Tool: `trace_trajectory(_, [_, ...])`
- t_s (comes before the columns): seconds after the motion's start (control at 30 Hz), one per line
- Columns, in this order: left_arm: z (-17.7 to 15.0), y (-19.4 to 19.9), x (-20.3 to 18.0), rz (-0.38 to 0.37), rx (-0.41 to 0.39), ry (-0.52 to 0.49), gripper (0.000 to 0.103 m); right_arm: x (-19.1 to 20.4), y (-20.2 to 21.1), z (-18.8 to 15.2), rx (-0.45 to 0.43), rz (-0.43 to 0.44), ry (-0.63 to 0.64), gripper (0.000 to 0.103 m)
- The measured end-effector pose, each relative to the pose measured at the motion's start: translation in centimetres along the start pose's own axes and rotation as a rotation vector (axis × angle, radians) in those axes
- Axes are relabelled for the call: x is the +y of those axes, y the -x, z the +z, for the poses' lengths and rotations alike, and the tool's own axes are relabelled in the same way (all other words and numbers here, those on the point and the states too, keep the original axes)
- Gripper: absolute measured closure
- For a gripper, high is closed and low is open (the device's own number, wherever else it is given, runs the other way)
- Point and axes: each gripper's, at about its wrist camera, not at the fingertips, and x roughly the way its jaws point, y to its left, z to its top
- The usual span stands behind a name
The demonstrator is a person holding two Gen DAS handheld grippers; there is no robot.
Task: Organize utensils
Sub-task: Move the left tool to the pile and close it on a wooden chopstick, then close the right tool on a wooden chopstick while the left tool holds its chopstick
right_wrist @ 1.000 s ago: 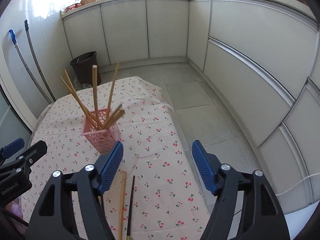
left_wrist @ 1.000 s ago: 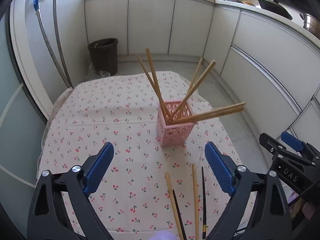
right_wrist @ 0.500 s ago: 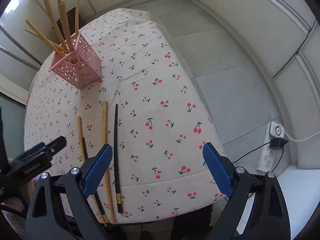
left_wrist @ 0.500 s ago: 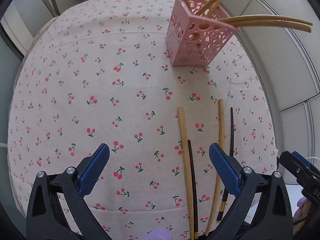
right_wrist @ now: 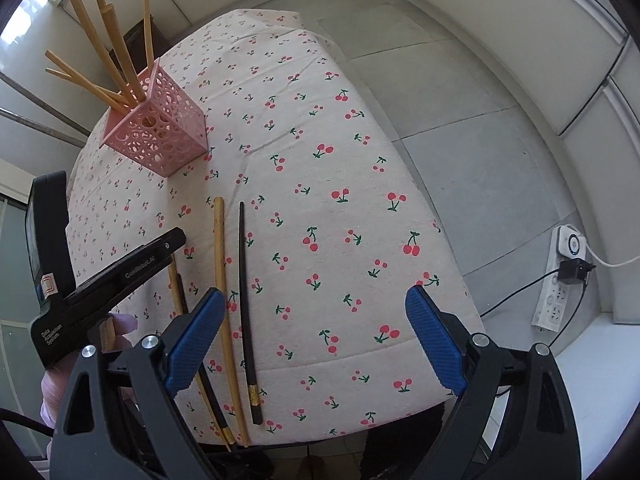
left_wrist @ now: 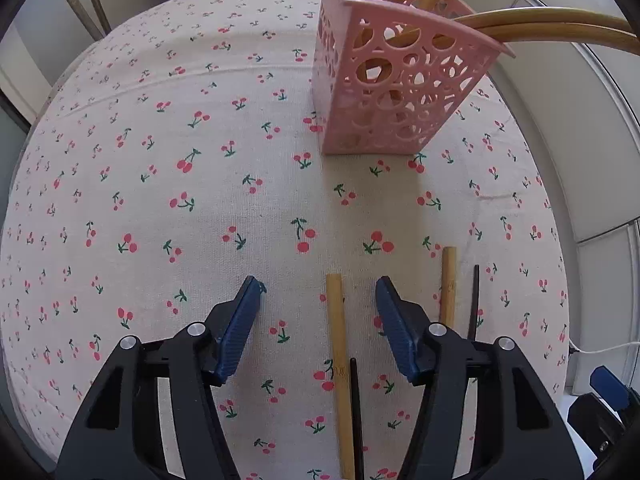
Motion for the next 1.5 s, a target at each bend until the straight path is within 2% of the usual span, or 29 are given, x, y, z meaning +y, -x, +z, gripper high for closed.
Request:
trace_trajectory(0.07, [0.1,-0.1,-0.4,0.002,-0.001,-0.007,0.054,0.1,0.0,0.0,0.0,0.002,0.002,0.014])
trace_trajectory(0.23, [0.5,-0.8,-2.1,0.02,-0.008,-0.029,0.057,0.6,-0.2,0.0,0.004,0.008,0.015,0.014])
trace_trajectory(0.3, [0.5,-0.7,-2.6,0.014,-0.009,-0.041,0.068,0.7,-0.2,0.0,0.004,0.006,0.017,0.014])
trace_trajectory(0.33, [0.4,-0.8,-3.0,0.014,-0.007,-0.051,0.078,0.7,-0.2,0.0,0.004,0.004,0.018,0.014])
trace_trajectory(0.5, [0.0,-0.8,-4.0,0.006,-0.006,-0.067,0.095,0.4,-0.4,0.0,0.005,-0.001,0.006,0.014])
trace_trajectory(0.9, [-0.9,1.1,-0.3,-0.026,-0.057,-0.066,0.096,1.5,-0.6,0.5,-0.013,0.001,0.018,0.014])
trace_trajectory(1.07, [-1.3,2.9,1.3,-0.032,-0.081,-0.048,0.096,3.4,-2.0,1.8,-0.039,-0.007,0.037,0.014])
trace_trajectory(1.2, [-1.3,4.2,2.3,-0.035,-0.098,-0.038,0.096,5.4,-3.2,2.9,-0.095,-0.051,0.092,0.014])
trace_trajectory(1.33, [-0.9,5.1,3.3,-0.036,-0.11,-0.03,0.096,7.3,-4.2,3.7,-0.114,-0.047,0.125,0.014])
trace_trajectory(1.43, [-0.8,5.4,3.9,-0.033,-0.115,-0.013,0.096,8.8,-5.2,3.8,-0.117,-0.069,0.167,0.021])
trace_trajectory(1.5, [-0.7,5.4,4.4,-0.029,-0.118,-0.002,0.096,9.6,-6.1,3.7,-0.1,-0.079,0.196,0.03])
